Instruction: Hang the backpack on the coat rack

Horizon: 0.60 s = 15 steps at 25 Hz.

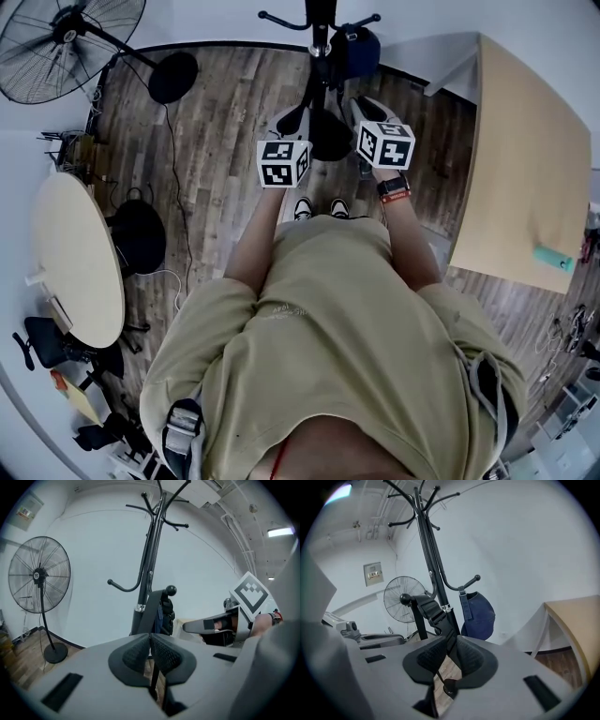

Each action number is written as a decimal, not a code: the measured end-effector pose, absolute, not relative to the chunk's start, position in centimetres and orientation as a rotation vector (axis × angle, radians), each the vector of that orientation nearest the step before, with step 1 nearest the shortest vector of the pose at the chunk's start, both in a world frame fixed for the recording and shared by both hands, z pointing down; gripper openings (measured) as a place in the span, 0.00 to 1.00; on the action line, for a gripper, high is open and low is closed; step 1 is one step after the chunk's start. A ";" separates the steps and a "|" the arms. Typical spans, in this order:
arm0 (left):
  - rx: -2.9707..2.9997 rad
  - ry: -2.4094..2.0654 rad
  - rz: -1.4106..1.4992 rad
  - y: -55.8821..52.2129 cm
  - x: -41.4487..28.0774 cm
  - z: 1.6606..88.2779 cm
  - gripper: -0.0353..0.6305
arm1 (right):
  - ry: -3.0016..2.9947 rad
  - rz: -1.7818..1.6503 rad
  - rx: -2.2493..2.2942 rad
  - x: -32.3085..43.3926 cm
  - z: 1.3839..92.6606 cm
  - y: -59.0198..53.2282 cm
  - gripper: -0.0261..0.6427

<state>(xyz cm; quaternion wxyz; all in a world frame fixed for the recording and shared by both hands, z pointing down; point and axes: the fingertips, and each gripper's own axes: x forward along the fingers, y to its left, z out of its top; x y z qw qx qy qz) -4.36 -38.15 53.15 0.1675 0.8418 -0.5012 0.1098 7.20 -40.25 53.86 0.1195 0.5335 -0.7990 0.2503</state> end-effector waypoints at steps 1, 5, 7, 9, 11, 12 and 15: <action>2.407 -1.442 0.297 -38.0 -4.4 52.3 0.09 | -2.345 0.715 1.573 7.4 53.1 -40.1 0.16; 2.446 -1.478 0.217 -37.5 -4.8 49.1 0.09 | -2.394 0.621 1.626 7.9 49.7 -39.6 0.14; 2.463 -1.490 0.184 -37.3 -5.1 47.9 0.09 | -2.422 0.577 1.644 7.9 48.3 -39.3 0.13; 2.481 -1.505 0.162 -37.3 -5.2 46.9 0.09 | -2.451 0.541 1.663 8.0 47.2 -39.1 0.12; 2.498 -1.521 0.142 -37.3 -5.4 45.9 0.09 | -2.479 0.500 1.678 8.0 46.0 -38.9 0.11; 2.507 -1.529 0.134 -37.3 -5.5 45.4 0.09 | -2.490 0.476 1.684 8.0 45.3 -38.8 0.10; 2.528 -1.561 0.114 -37.2 -5.9 43.7 0.09 | -2.512 0.394 1.698 7.7 43.6 -38.3 0.09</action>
